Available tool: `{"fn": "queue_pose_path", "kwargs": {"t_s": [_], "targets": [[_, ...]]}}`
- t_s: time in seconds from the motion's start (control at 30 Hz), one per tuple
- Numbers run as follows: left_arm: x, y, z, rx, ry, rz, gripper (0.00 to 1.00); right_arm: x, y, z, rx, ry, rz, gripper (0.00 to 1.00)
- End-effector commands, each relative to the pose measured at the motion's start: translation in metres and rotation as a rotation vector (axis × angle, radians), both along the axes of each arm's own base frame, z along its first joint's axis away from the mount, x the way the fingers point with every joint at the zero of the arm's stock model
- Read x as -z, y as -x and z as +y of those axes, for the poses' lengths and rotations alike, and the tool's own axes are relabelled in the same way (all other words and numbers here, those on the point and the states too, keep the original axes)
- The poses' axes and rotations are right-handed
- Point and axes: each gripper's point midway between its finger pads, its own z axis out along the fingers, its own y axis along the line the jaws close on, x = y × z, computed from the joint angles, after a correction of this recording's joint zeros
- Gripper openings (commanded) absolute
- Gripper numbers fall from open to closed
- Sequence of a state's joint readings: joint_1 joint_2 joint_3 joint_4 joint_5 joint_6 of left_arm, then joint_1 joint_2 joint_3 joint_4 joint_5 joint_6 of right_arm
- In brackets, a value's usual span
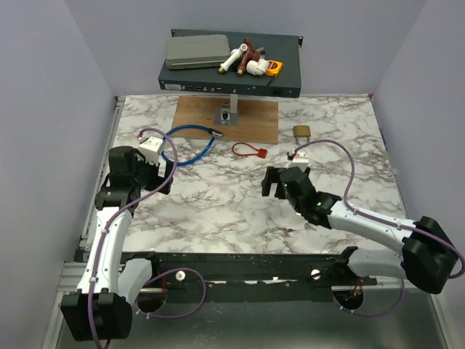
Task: Unlock with the key
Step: Move the key to the center of the board.
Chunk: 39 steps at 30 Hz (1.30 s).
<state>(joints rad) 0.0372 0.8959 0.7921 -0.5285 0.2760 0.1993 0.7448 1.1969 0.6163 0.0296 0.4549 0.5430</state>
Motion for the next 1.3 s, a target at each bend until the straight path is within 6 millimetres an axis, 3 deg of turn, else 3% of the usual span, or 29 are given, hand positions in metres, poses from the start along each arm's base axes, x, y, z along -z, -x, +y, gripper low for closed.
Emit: {"fn": "queue_pose_path", "kwargs": {"t_s": [0.0, 0.2, 0.37, 0.6, 0.8, 0.97, 1.03, 1.27], "targets": [[-0.011, 0.010, -0.015, 0.096, 0.036, 0.018, 0.99, 0.013, 0.024, 0.010, 0.024, 0.098, 0.044, 1.00], [-0.006, 0.020, -0.021, 0.168, 0.025, 0.049, 0.99, 0.025, 0.043, 0.020, 0.009, 0.106, 0.081, 1.00], [0.006, 0.033, -0.024, 0.222, 0.007, 0.092, 0.99, 0.034, 0.056, 0.008, 0.037, 0.187, 0.136, 0.97], [0.014, 0.049, -0.028, 0.287, -0.010, 0.128, 0.98, 0.056, 0.096, -0.022, 0.166, 0.304, 0.287, 0.94], [0.012, 0.054, -0.029, 0.303, -0.012, 0.134, 0.98, 0.078, 0.133, -0.035, 0.179, 0.282, 0.414, 0.81], [0.009, 0.055, -0.030, 0.304, -0.007, 0.132, 0.98, 0.089, 0.139, -0.028, 0.162, 0.220, 0.442, 0.67], [0.008, 0.056, -0.030, 0.304, -0.005, 0.134, 0.98, 0.095, 0.140, -0.024, 0.154, 0.216, 0.455, 0.58], [0.002, 0.060, -0.029, 0.304, -0.016, 0.123, 0.98, 0.112, 0.139, -0.017, 0.139, 0.225, 0.466, 0.51]]}}
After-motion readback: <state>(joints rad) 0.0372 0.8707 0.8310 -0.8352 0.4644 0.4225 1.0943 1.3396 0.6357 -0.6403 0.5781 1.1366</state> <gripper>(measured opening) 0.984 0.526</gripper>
